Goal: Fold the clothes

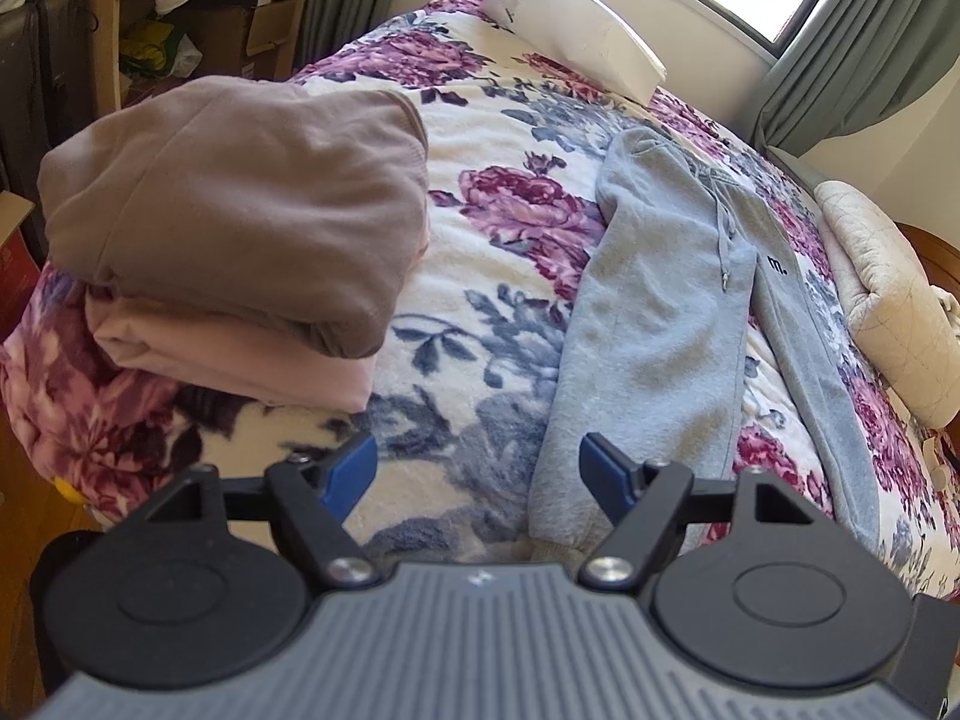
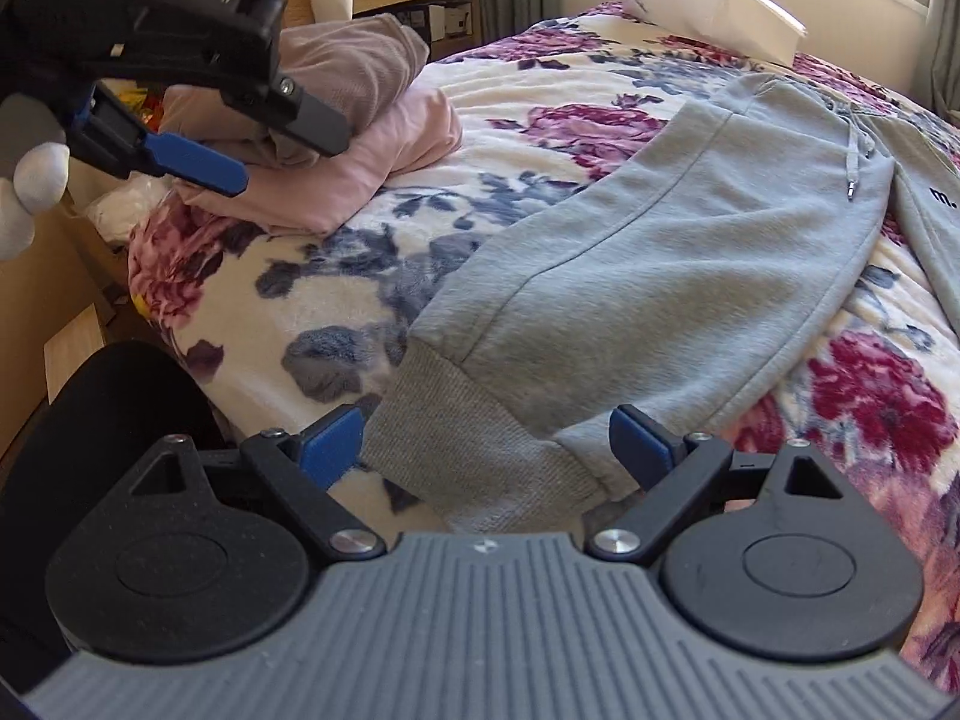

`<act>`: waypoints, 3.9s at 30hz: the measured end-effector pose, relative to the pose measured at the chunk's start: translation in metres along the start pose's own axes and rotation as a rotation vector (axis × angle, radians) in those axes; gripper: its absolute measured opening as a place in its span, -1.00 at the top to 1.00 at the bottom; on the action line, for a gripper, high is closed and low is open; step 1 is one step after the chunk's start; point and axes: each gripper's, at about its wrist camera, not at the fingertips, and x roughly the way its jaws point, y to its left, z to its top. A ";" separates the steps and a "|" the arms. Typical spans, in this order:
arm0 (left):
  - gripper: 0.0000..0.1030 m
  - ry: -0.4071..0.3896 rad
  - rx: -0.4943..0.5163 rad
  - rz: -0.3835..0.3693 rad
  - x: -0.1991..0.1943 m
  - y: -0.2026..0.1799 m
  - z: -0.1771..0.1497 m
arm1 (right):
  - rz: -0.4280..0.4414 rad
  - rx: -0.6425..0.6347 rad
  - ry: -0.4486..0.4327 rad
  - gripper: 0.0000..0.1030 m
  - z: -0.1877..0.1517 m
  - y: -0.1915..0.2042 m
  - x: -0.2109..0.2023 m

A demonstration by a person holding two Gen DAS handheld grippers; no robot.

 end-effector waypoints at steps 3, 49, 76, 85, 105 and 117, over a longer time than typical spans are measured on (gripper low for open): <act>-0.46 0.001 -0.005 0.000 0.000 0.002 0.000 | -0.024 0.000 0.018 -0.77 -0.002 0.002 0.012; -0.54 0.080 0.050 0.015 0.032 -0.023 -0.012 | -0.110 0.266 -0.197 0.76 -0.016 -0.059 -0.044; -0.55 0.081 -0.019 -0.307 0.156 -0.109 0.121 | -0.113 0.331 -0.176 0.76 -0.040 -0.092 -0.068; 0.05 0.172 -0.026 -0.214 0.221 -0.133 0.124 | -0.107 0.319 -0.173 0.76 -0.040 -0.092 -0.074; 0.95 0.070 0.078 -0.232 0.201 -0.232 0.126 | 0.001 0.496 -0.274 0.77 -0.064 -0.137 -0.112; 0.95 0.046 0.219 -0.272 0.204 -0.323 0.106 | 0.063 0.735 -0.391 0.83 -0.114 -0.210 -0.164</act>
